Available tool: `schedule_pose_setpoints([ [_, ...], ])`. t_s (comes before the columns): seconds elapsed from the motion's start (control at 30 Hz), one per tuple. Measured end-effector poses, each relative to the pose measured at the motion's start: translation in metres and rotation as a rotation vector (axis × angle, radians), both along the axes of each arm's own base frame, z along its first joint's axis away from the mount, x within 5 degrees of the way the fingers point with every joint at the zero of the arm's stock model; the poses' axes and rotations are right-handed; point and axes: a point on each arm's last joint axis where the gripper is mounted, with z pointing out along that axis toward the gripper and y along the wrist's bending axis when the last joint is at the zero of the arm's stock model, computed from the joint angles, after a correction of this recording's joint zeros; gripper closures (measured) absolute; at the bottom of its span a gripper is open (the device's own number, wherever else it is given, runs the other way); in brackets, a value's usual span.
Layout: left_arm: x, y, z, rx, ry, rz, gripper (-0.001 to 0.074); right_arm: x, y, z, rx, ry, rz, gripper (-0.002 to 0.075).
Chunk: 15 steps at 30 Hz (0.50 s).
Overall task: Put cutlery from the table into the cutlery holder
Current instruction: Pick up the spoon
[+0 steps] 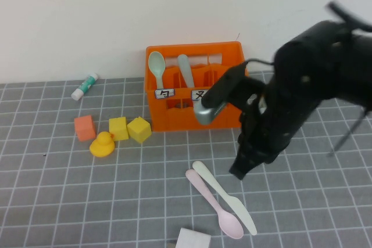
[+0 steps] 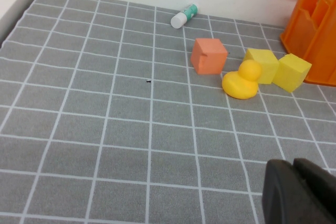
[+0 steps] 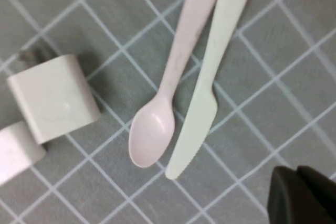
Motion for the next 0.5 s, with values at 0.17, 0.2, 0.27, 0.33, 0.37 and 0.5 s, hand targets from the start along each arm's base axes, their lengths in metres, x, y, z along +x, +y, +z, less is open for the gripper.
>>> schedule_pose_setpoints([
  [0.17,0.0,0.0,0.0,0.0,0.0,0.0,0.0736,0.009,0.009,-0.032,-0.064,0.089,-0.059,0.0729],
  [0.2,0.0,0.0,0.0,0.0,0.0,0.0,0.0736,0.009,0.012,-0.037,-0.071,0.099,-0.054,0.0729],
  [0.27,0.0,0.0,0.0,0.0,0.0,0.0,0.0736,0.008,0.021,-0.045,-0.075,0.107,-0.004,0.0729],
  [0.33,0.0,0.0,0.0,0.0,0.0,0.0,0.0736,0.006,0.032,-0.05,-0.073,0.092,0.081,0.0729],
  [0.37,0.0,0.0,0.0,0.0,0.0,0.0,0.0736,0.005,0.036,-0.051,-0.07,0.086,0.114,0.0729],
  [0.5,0.0,0.0,0.0,-0.002,0.0,0.001,0.0736,0.006,0.049,-0.057,-0.055,0.083,0.128,0.0729],
])
